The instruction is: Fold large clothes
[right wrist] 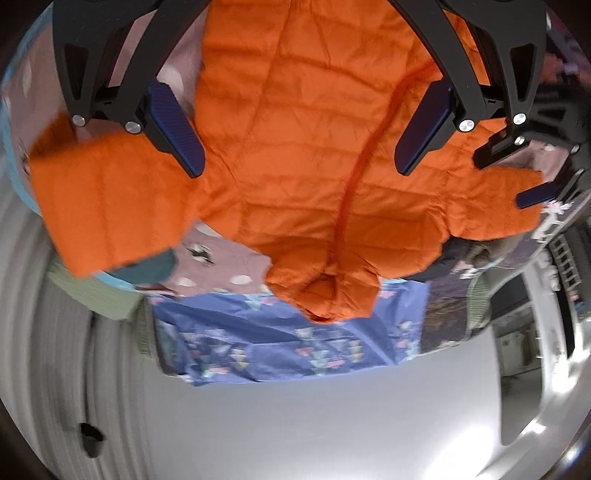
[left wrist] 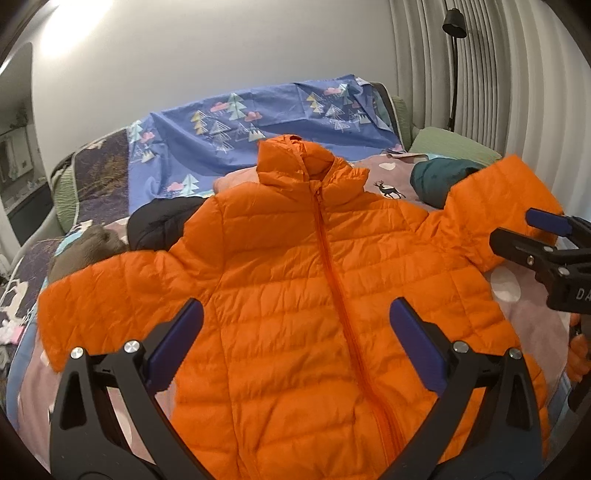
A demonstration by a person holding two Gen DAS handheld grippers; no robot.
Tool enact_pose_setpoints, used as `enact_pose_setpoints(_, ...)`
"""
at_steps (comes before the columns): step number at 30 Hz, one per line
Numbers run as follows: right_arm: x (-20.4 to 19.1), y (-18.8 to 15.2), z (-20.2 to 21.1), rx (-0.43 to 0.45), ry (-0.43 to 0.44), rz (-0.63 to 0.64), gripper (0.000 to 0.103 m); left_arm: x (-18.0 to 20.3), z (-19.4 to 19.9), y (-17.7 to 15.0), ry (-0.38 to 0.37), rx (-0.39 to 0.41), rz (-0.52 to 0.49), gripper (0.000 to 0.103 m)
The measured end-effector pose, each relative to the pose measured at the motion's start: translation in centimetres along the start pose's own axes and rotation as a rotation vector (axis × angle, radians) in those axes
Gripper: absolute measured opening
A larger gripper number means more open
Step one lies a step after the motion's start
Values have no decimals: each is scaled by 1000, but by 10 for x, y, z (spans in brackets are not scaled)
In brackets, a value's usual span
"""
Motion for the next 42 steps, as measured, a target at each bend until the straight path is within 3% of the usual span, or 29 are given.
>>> enact_pose_setpoints(4,6,52,-40,-70,94,-14,102,-25,-32,47,-16,-23,-16,101)
enact_pose_setpoints(11,48,147,-172,-224,113,-229,102,-81,-125,136,-81,-100,78,101)
enact_pose_setpoints(13,69,155,-211,-263,116,-342,102,-95,-165,156,-76,-133,104,101)
enact_pose_setpoints(17,109,151,-294,-379,272,-685,102,-119,-240,179,-131,-207,177,101)
enact_pose_setpoints(19,115,148,-327,-416,327,-760,102,-127,-269,185,-155,-234,223,101)
enact_pose_setpoints(22,111,151,-356,-441,363,-769,102,-132,-303,192,-205,-240,274,101)
enact_pose_setpoints(23,107,152,-363,-439,400,-765,102,-131,-309,192,-218,-238,282,97)
enact_pose_setpoints(24,103,153,-367,-437,435,-759,92,-130,-317,193,-246,-231,292,90)
enact_pose_setpoints(25,98,156,-369,-432,466,-745,81,-128,-323,194,-283,-225,292,63)
enact_pose_setpoints(26,92,161,-367,-416,479,-711,53,-124,-328,196,-330,-225,288,28)
enact_pose_setpoints(27,89,166,-364,-394,477,-679,32,-122,-329,196,-342,-229,286,18)
enact_pose_setpoints(29,76,181,-334,-302,476,-585,25,-117,-317,202,-351,-192,251,11)
enact_pose_setpoints(33,58,200,-254,-156,561,-425,28,-113,-236,211,-345,3,132,11)
enact_pose_setpoints(34,54,200,-229,-127,587,-389,30,-114,-217,209,-338,40,105,12)
enact_pose_setpoints(36,48,189,-174,-78,617,-313,59,-115,-165,196,-302,132,45,29)
enact_pose_setpoints(38,45,167,-126,-33,598,-226,66,-116,-117,171,-277,203,-4,66)
enact_pose_setpoints(40,44,137,-90,-29,527,-147,72,-117,-85,147,-258,240,-34,76)
enact_pose_setpoints(42,47,114,-71,-27,473,-123,80,-116,-56,118,-243,255,-63,77)
Point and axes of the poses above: each gripper's, at about its wrist camera, not at the fingertips, and z roughly against the way its jaws point, x to its right, y to its top, the point moved 2 cm from there along -z, roughly the way its jaws point, and after that the axes turned 10 degrees about -z, right-handed, at the moved point
